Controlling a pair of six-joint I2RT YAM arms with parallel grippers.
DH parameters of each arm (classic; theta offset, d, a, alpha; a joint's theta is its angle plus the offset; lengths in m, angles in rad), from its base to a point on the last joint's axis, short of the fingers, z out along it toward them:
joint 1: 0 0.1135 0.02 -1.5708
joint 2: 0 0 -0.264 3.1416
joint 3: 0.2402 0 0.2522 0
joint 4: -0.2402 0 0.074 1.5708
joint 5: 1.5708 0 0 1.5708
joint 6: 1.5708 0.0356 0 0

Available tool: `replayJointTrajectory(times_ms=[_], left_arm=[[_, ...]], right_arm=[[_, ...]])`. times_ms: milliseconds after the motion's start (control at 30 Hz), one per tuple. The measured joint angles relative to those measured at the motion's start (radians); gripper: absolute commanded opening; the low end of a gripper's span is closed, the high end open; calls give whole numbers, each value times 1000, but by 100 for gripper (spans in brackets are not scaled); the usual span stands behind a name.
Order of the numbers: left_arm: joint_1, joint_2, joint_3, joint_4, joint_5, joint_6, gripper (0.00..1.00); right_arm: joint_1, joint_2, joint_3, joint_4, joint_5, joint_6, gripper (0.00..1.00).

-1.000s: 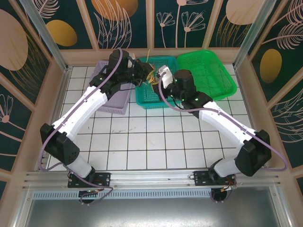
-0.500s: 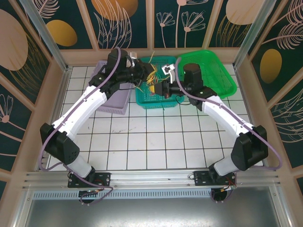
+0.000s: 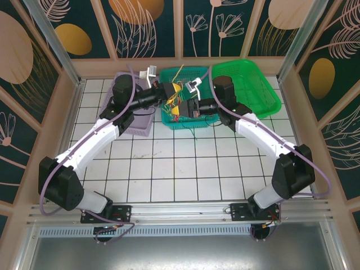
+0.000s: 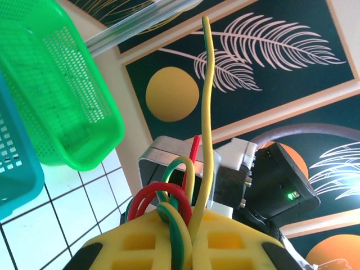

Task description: Untangle the cables

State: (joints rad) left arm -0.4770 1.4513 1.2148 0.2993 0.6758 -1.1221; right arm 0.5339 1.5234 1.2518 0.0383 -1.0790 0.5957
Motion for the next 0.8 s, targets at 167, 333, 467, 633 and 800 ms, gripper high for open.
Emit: replayJointTrajectory(times_ms=[167,333,467,633,800], left_arm=[[-14,-21,-18,42,-40,0,0],[-29,-31,3,-9,-121,-3,48],[-48,-22,64,-101,-162,-2,75],[-49,-24,146,-275,-219,48,87],[3,-55,154,-321,-232,77,87]], right_arm=[[0,3,47,-74,8,-33,0],[4,24,142,-224,46,-143,0],[37,31,188,-324,100,-227,0],[35,26,188,-340,130,-268,0],[29,20,188,-374,134,-294,0]])
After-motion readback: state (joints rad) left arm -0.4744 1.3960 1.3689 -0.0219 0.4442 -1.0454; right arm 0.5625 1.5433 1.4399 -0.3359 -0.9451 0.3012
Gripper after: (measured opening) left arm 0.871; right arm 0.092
